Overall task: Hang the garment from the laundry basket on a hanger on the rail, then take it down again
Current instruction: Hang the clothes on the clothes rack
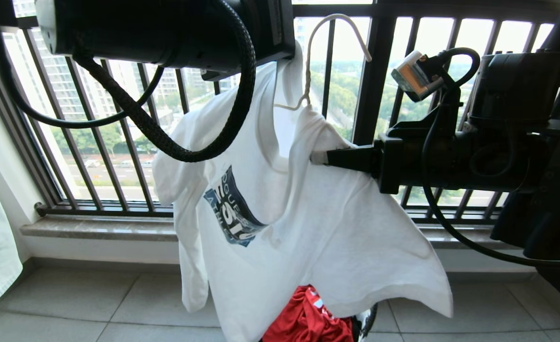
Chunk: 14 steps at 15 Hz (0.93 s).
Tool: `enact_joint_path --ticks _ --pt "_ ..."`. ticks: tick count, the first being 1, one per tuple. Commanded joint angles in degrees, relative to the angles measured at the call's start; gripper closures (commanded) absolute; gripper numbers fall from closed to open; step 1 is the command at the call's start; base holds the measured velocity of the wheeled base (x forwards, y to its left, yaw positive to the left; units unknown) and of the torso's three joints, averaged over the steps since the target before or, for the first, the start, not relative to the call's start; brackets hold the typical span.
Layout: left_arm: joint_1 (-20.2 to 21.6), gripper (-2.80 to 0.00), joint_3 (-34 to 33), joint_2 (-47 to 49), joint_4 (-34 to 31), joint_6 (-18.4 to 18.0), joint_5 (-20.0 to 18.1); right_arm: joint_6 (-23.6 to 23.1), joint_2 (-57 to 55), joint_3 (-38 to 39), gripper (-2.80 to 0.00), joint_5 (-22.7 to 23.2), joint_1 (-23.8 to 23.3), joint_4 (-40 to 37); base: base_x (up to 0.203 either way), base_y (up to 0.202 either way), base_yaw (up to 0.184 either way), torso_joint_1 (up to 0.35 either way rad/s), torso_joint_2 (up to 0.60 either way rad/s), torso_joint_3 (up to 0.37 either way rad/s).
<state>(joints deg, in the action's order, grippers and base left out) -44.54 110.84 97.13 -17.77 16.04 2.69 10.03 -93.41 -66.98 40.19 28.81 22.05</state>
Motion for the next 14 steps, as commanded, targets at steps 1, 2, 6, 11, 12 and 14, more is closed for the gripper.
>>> enact_joint_path --ticks 1,2,6,11,12,14 --pt "0.9 0.00 0.0 0.0 -1.8 -1.3 0.2 0.1 0.4 0.0 0.00 0.2 0.0 0.2 0.000 0.000 0.000 0.000 0.00 0.000" --pt "0.9 0.00 0.1 0.0 -2.1 -1.8 1.2 0.1 0.4 0.0 0.00 0.2 0.0 0.2 0.000 0.000 0.000 0.000 0.00 0.000" --pt "0.9 0.00 0.1 -0.7 -2.5 -3.0 2.5 0.1 0.4 0.0 0.00 0.2 0.0 0.2 0.000 0.000 0.000 0.000 0.00 0.000" --pt "0.2 0.00 0.7 -0.8 -6.1 -5.3 4.2 0.2 0.6 0.0 0.00 0.2 0.0 0.2 0.000 0.000 0.000 0.000 0.00 0.000" --pt "-0.2 -2.80 0.7 -0.8 -6.0 -5.4 4.3 0.1 0.7 0.0 0.00 0.2 0.0 0.2 0.000 0.000 0.000 0.000 0.00 0.000" --pt "-1.0 -2.80 0.6 -0.9 -6.0 -5.4 4.3 0.1 0.6 -0.1 0.00 0.2 0.0 0.2 0.000 0.000 0.000 0.000 0.00 0.000"
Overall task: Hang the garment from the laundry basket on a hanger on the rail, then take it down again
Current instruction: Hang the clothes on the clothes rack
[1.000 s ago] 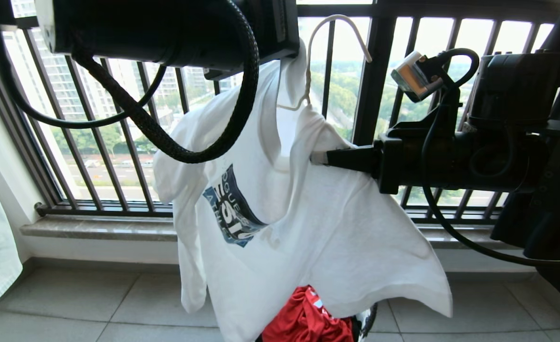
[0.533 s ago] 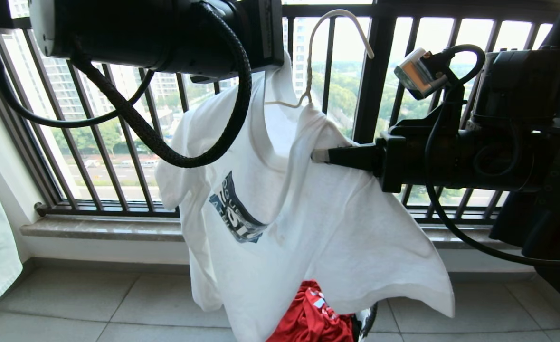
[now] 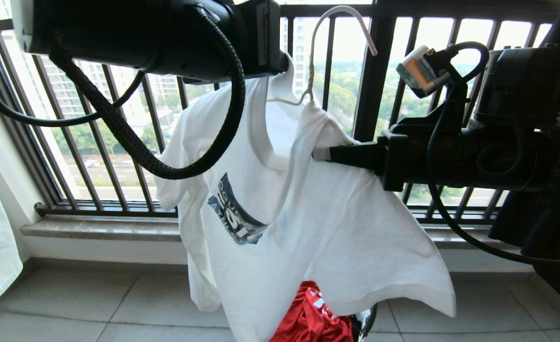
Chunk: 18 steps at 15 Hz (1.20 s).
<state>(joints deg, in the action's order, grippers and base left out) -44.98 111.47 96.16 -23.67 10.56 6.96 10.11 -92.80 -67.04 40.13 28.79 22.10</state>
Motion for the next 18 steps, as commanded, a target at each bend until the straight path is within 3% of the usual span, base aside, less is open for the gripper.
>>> enact_joint_path --ticks 1,4,7,10,15,16,18 --pt "-1.6 -2.80 0.0 -0.2 -0.4 0.1 0.0 0.0 -0.1 0.0 0.00 0.2 0.0 0.1 0.000 0.000 0.000 0.000 0.00 0.000" --pt "-4.9 -2.80 0.3 -1.6 -6.9 -0.8 0.3 0.1 -0.1 -0.3 0.00 0.2 -0.1 0.1 0.000 0.000 0.000 0.000 0.00 0.000" --pt "-5.2 -2.80 0.3 -2.1 -12.1 -0.9 3.8 0.1 -0.3 -0.5 0.00 0.1 -0.3 0.1 0.000 0.000 0.000 0.000 0.00 0.000" --pt "-5.2 -2.80 0.3 -5.6 -14.6 -1.1 4.1 0.1 -0.3 -0.6 0.00 0.1 -0.8 0.1 0.000 0.000 0.000 0.000 0.00 0.000" --pt "-0.6 -2.80 -0.4 -10.5 -17.9 -0.9 5.9 0.1 -0.2 -0.6 0.00 0.1 -1.0 0.1 0.000 0.000 0.000 0.000 0.00 0.000" --pt "0.3 0.00 -0.4 -11.5 -18.9 -0.8 6.0 0.1 -0.1 -0.6 0.00 0.1 -1.1 0.1 0.000 0.000 0.000 0.000 0.00 0.000" --pt "2.2 0.00 -0.4 -12.4 -21.4 -0.3 6.1 0.2 -0.1 -0.6 0.00 0.1 -1.2 0.1 0.000 0.000 0.000 0.000 0.00 0.000"
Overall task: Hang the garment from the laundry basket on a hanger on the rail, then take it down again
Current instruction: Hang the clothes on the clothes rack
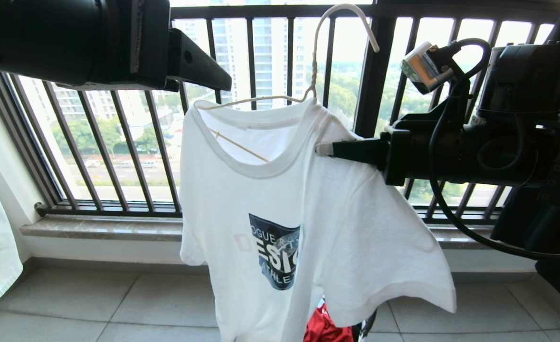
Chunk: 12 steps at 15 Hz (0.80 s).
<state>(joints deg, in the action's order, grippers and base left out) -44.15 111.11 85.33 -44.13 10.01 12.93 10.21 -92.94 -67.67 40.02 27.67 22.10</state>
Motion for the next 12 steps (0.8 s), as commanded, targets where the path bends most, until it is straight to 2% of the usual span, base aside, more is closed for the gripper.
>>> enact_joint_path --ticks 1,4,7,12 --pt "2.9 0.00 0.0 -1.4 -1.3 1.1 0.2 0.1 0.1 -0.1 0.00 0.2 -0.2 0.1 0.000 0.000 0.000 0.000 0.00 0.000" --pt "8.5 0.00 -0.4 0.9 -1.5 2.3 1.0 1.4 0.3 -0.5 0.00 0.2 -0.3 0.1 0.000 0.000 0.000 0.000 0.00 0.000" --pt "12.3 0.00 -0.1 4.4 -1.1 3.7 1.3 2.0 0.5 -0.8 0.00 0.1 -0.3 0.0 0.000 0.000 0.000 0.000 0.00 0.000" --pt "13.4 0.00 0.7 7.0 -0.3 6.6 0.9 2.2 0.6 -2.5 0.00 0.1 -0.2 -3.2 0.000 0.000 0.000 0.000 0.00 0.000"
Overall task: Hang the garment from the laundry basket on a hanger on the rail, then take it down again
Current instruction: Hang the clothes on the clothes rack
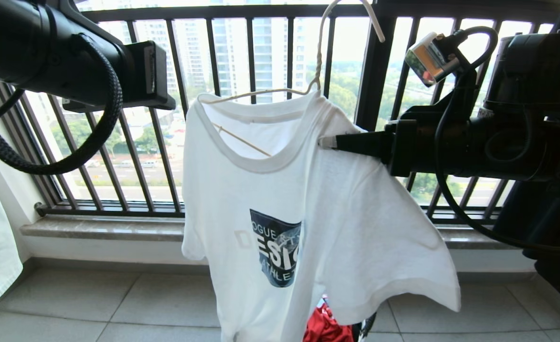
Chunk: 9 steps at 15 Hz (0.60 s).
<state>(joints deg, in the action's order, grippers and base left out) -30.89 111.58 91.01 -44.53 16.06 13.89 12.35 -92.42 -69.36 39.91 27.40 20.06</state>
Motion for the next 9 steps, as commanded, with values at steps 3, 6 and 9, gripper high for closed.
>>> enact_joint_path --ticks 3,6,9 --pt "0.1 0.00 0.3 1.3 0.3 2.2 -0.4 0.0 0.1 -2.4 0.00 0.3 0.1 -4.7 0.000 0.000 0.000 0.000 0.00 0.000" --pt "0.1 -2.80 0.3 2.1 0.1 4.5 -2.0 0.0 0.0 -3.2 0.00 0.3 0.4 -6.7 0.000 0.000 0.000 0.000 0.00 0.000" --pt "0.7 -2.80 0.3 3.9 0.2 5.5 -2.8 0.0 0.0 -3.9 0.00 0.3 0.5 -8.1 0.000 0.000 0.000 0.000 0.00 0.000"
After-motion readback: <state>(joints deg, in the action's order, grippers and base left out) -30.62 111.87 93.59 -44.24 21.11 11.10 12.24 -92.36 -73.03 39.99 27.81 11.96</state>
